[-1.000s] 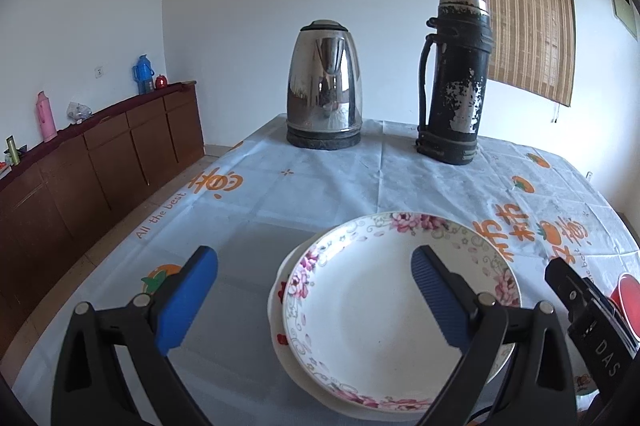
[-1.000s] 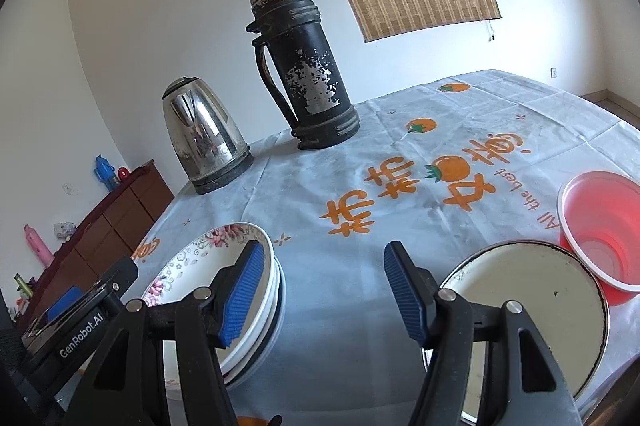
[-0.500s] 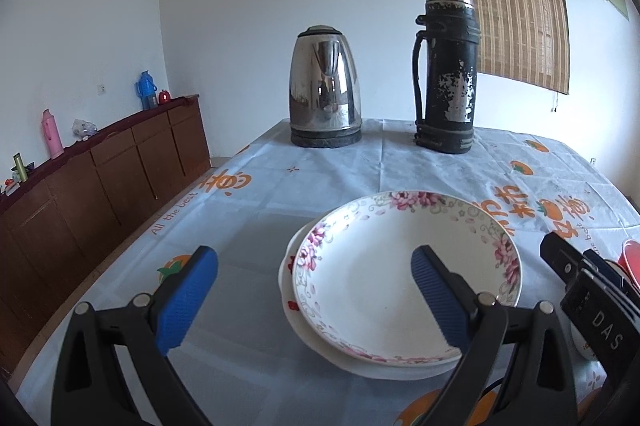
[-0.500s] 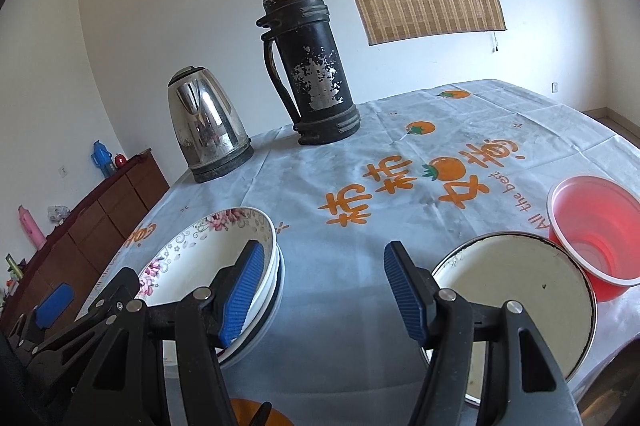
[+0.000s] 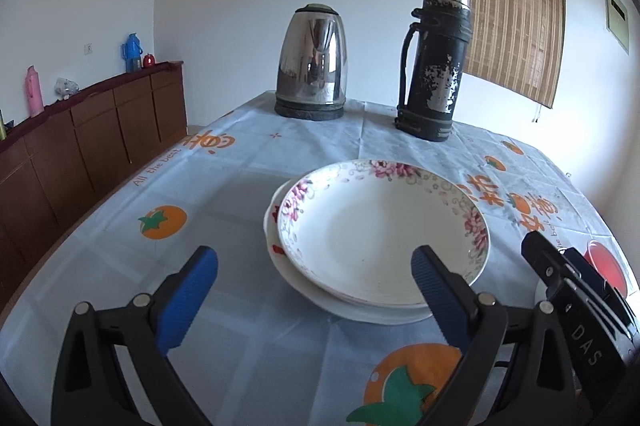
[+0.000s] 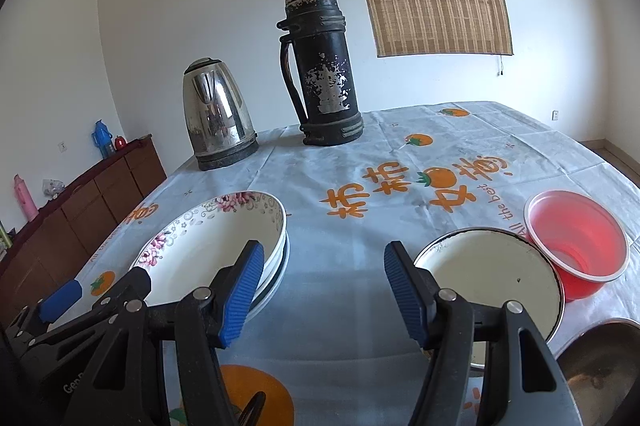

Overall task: Organize plates and bowls
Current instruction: 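Move both grippers back from the plate stack toward the bowls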

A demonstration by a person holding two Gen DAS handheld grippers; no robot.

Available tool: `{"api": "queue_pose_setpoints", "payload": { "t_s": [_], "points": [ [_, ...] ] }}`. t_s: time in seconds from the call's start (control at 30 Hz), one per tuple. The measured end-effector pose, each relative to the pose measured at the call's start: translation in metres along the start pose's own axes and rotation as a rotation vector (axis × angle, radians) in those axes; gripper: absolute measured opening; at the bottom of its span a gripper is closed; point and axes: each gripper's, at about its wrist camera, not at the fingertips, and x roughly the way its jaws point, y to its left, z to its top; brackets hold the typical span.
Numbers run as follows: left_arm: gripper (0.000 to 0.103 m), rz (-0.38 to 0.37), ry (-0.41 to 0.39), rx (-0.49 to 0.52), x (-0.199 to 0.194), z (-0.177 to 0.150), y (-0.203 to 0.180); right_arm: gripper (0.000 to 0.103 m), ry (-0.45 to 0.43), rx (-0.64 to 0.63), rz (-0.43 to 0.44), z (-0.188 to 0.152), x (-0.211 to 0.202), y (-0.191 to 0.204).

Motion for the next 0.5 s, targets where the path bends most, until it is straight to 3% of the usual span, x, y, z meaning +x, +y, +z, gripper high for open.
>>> {"api": "queue_pose_setpoints", "payload": {
  "t_s": [0.5],
  "points": [
    [0.099, 0.013, -0.021, 0.061, -0.024, -0.021, -0.008, 0.065, -0.030, -0.022, 0.012, -0.009, -0.030, -0.001]
  ]
}}
